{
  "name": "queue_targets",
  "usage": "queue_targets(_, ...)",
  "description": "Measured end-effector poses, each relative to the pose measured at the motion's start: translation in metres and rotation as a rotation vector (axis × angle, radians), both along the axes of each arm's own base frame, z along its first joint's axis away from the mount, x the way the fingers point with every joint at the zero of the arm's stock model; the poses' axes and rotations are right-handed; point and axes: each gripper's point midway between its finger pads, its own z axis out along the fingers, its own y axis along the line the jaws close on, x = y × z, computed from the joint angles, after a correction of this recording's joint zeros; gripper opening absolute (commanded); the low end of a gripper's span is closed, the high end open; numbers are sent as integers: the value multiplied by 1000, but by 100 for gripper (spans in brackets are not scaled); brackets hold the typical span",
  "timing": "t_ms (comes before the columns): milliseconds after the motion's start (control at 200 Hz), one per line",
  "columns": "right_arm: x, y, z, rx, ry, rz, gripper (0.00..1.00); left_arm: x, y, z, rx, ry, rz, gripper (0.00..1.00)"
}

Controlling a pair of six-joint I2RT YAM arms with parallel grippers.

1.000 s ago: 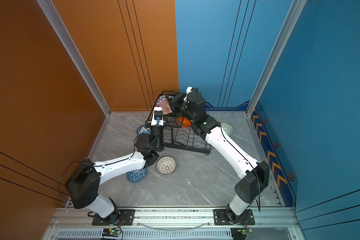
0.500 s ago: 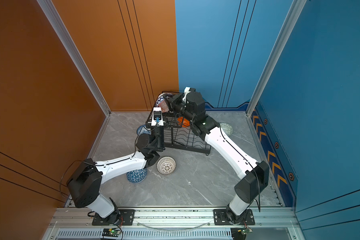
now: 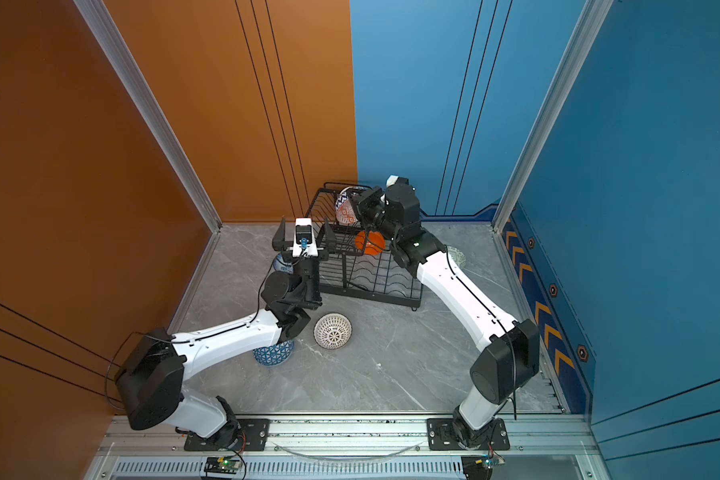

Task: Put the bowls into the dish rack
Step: 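Carry the patterned bowl over the rack with the right gripper while the left withdraws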

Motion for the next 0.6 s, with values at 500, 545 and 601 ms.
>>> queue_targets(500, -27, -103, -2, 21, -88, -191, 0, -9, 38, 29, -240, 166, -245, 98)
queue_targets(545, -29, -114, -11, 22, -90, -214, 0, -7, 36, 29, -264, 196, -284, 98)
queue_targets(601, -28, -123, -27, 15, -76, -234, 0, -3, 33, 29, -299, 238, -337, 98)
